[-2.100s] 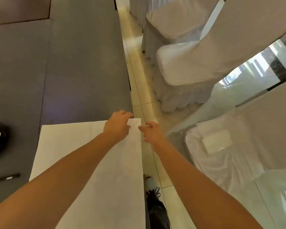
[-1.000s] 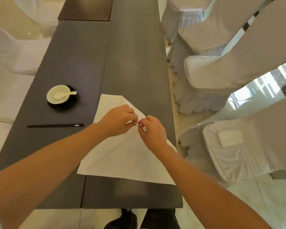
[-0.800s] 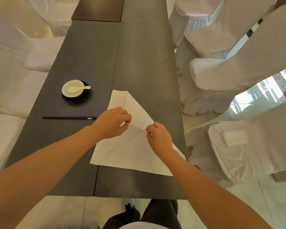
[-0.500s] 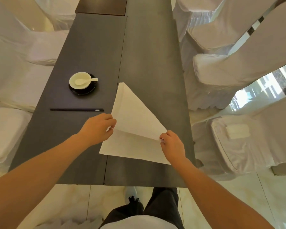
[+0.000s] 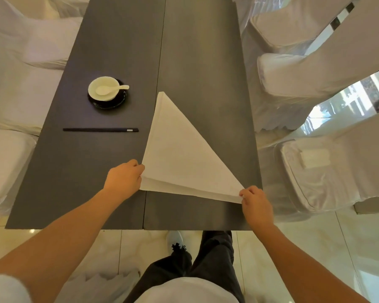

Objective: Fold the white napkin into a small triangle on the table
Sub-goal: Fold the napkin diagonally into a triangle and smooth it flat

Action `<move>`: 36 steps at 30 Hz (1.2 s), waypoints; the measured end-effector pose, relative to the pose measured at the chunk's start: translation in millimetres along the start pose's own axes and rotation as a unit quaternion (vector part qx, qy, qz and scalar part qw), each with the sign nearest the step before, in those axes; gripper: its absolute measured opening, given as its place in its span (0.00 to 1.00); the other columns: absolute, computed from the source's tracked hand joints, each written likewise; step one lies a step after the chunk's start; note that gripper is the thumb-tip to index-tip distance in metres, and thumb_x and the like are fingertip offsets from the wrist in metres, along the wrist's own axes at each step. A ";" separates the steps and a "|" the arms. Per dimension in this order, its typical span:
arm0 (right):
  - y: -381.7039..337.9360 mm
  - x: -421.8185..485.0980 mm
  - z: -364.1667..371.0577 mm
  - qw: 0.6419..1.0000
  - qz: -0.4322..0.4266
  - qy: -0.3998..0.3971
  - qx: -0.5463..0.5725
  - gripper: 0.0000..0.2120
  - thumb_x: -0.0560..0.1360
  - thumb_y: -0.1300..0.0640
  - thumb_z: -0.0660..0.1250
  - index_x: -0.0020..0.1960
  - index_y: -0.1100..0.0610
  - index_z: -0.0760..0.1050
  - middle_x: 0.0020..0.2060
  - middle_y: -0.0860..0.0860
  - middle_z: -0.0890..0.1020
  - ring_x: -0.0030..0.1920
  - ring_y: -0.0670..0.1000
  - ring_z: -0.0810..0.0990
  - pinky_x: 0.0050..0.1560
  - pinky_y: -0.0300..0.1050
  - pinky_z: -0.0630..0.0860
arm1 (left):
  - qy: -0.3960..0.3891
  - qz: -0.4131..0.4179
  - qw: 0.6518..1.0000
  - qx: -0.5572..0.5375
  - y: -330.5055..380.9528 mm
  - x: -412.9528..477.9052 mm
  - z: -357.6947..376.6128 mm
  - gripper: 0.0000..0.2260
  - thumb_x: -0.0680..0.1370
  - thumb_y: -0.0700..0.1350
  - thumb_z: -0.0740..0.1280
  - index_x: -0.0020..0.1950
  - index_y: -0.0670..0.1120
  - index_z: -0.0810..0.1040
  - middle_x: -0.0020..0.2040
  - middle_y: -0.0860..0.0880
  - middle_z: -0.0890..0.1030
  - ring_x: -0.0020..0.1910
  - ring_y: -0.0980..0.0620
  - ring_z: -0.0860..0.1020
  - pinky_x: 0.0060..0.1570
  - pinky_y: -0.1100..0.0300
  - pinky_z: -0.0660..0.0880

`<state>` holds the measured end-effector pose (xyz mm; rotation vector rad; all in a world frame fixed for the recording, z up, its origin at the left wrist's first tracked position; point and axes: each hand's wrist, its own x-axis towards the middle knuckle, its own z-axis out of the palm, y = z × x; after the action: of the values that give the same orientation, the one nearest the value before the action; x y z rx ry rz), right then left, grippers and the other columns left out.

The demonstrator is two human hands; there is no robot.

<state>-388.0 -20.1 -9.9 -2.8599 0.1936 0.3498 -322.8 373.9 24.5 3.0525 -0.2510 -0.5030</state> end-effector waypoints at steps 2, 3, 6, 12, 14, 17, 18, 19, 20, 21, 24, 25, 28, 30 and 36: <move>9.2 -6.4 3.4 1.000 0.008 -0.007 -0.012 0.10 0.79 0.60 0.68 0.59 0.55 0.79 0.55 0.53 0.79 0.54 0.53 0.77 0.57 0.47 0.79 | -0.009 -0.004 1.000 -0.008 -2.0 -1.1 8.3 0.05 0.81 0.44 0.60 0.47 0.46 0.74 0.46 0.50 0.73 0.38 0.49 0.74 0.34 0.56 0.72; 13.1 -8.6 4.6 1.000 0.011 -0.008 -0.017 0.10 0.78 0.60 0.68 0.59 0.56 0.79 0.55 0.53 0.80 0.53 0.54 0.77 0.56 0.48 0.80 | -0.015 -0.005 1.000 -0.013 -2.3 -1.9 12.7 0.05 0.81 0.44 0.60 0.48 0.47 0.74 0.47 0.50 0.74 0.38 0.49 0.75 0.35 0.56 0.75; 23.3 -10.1 5.6 1.000 0.021 -0.011 -0.016 0.09 0.79 0.60 0.67 0.58 0.57 0.80 0.53 0.55 0.80 0.51 0.55 0.78 0.54 0.49 0.80 | -0.030 -0.009 0.999 -0.035 -2.0 -2.5 26.0 0.04 0.82 0.44 0.61 0.50 0.47 0.74 0.48 0.49 0.74 0.39 0.50 0.75 0.41 0.56 0.78; 38.6 -9.4 5.7 0.999 0.042 -0.033 0.004 0.07 0.81 0.60 0.63 0.54 0.58 0.79 0.50 0.56 0.79 0.46 0.54 0.77 0.52 0.47 0.79 | -0.047 0.022 0.998 -0.032 0.1 -0.2 46.8 0.06 0.82 0.46 0.61 0.57 0.47 0.73 0.53 0.48 0.73 0.44 0.51 0.73 0.43 0.58 0.75; 40.7 -9.1 5.8 0.998 0.041 -0.045 0.001 0.07 0.81 0.60 0.62 0.54 0.58 0.78 0.51 0.55 0.78 0.47 0.54 0.77 0.52 0.47 0.79 | -0.044 0.036 0.998 -0.010 3.8 0.0 49.5 0.06 0.82 0.45 0.62 0.57 0.46 0.74 0.56 0.47 0.74 0.47 0.50 0.74 0.46 0.57 0.78; 43.5 -6.9 5.7 0.998 0.043 -0.048 0.016 0.06 0.81 0.59 0.61 0.52 0.58 0.77 0.49 0.54 0.77 0.45 0.53 0.76 0.52 0.46 0.79 | -0.051 0.040 0.998 0.011 9.8 0.9 49.2 0.06 0.82 0.44 0.62 0.56 0.45 0.75 0.54 0.47 0.75 0.48 0.50 0.74 0.48 0.56 0.77; 44.3 -5.8 5.7 0.997 0.050 -0.048 0.025 0.06 0.81 0.59 0.61 0.51 0.58 0.76 0.48 0.54 0.76 0.44 0.52 0.75 0.52 0.47 0.80 | -0.053 0.040 0.998 0.014 10.9 0.8 48.8 0.05 0.82 0.44 0.62 0.56 0.45 0.74 0.54 0.46 0.76 0.47 0.50 0.74 0.48 0.56 0.77; 45.1 -4.4 6.7 0.997 0.060 -0.049 0.032 0.06 0.82 0.59 0.60 0.49 0.58 0.75 0.46 0.53 0.75 0.42 0.51 0.74 0.51 0.48 0.80 | -0.054 0.041 0.998 0.017 11.3 0.4 48.4 0.05 0.82 0.43 0.62 0.56 0.45 0.74 0.53 0.46 0.76 0.47 0.49 0.75 0.48 0.56 0.77; 45.5 -3.3 7.9 0.996 0.068 -0.050 0.037 0.06 0.82 0.58 0.60 0.48 0.58 0.74 0.45 0.53 0.75 0.41 0.50 0.73 0.49 0.47 0.79 | -0.055 0.040 0.998 0.019 11.3 -0.7 48.3 0.05 0.82 0.43 0.62 0.56 0.44 0.74 0.54 0.46 0.76 0.47 0.49 0.75 0.49 0.56 0.77; 45.8 -2.7 9.2 0.995 0.076 -0.049 0.045 0.07 0.82 0.58 0.60 0.47 0.58 0.74 0.44 0.53 0.74 0.39 0.49 0.72 0.48 0.47 0.79 | -0.054 0.039 0.998 0.017 10.9 -2.2 48.8 0.05 0.82 0.42 0.62 0.55 0.44 0.75 0.54 0.46 0.76 0.48 0.49 0.75 0.49 0.57 0.77; 46.3 -2.9 9.8 0.993 0.088 -0.050 0.063 0.07 0.82 0.58 0.60 0.49 0.59 0.75 0.45 0.53 0.75 0.39 0.48 0.72 0.49 0.46 0.79 | -0.034 0.030 0.999 -0.013 8.9 -10.2 53.7 0.04 0.82 0.40 0.62 0.52 0.41 0.76 0.53 0.44 0.77 0.46 0.48 0.75 0.49 0.56 0.75; 46.7 -3.7 10.4 0.994 0.075 -0.051 0.055 0.07 0.82 0.58 0.61 0.51 0.59 0.76 0.46 0.53 0.76 0.41 0.49 0.74 0.51 0.46 0.80 | -0.021 0.026 0.999 -0.030 8.2 -13.5 55.6 0.04 0.81 0.39 0.63 0.50 0.39 0.77 0.52 0.43 0.77 0.46 0.47 0.75 0.48 0.55 0.75; 50.1 -7.2 10.3 0.997 0.043 -0.046 0.052 0.07 0.81 0.60 0.63 0.56 0.60 0.78 0.50 0.55 0.77 0.46 0.52 0.76 0.54 0.47 0.79 | 0.017 0.017 0.997 -0.077 8.7 -22.7 57.3 0.03 0.78 0.35 0.67 0.46 0.35 0.79 0.49 0.39 0.79 0.44 0.41 0.76 0.47 0.49 0.77; 54.4 -8.7 12.3 0.997 0.031 -0.040 0.049 0.08 0.81 0.60 0.63 0.56 0.60 0.79 0.51 0.55 0.78 0.46 0.50 0.73 0.54 0.45 0.78 | 0.042 0.008 0.993 -0.106 10.2 -28.8 58.0 0.02 0.75 0.32 0.70 0.42 0.34 0.79 0.46 0.37 0.79 0.40 0.39 0.77 0.42 0.46 0.78; 65.7 -9.2 12.6 0.997 0.057 -0.032 0.047 0.09 0.81 0.60 0.62 0.47 0.60 0.79 0.46 0.56 0.78 0.39 0.48 0.71 0.42 0.41 0.72 | 0.075 -0.059 0.979 -0.178 4.2 -34.5 64.5 0.06 0.76 0.33 0.70 0.40 0.38 0.76 0.46 0.41 0.78 0.39 0.44 0.75 0.42 0.51 0.76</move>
<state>-410.2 -78.8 -34.7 -2.7474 0.3528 0.4422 -376.4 374.7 -25.5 2.7447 0.0269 -0.2833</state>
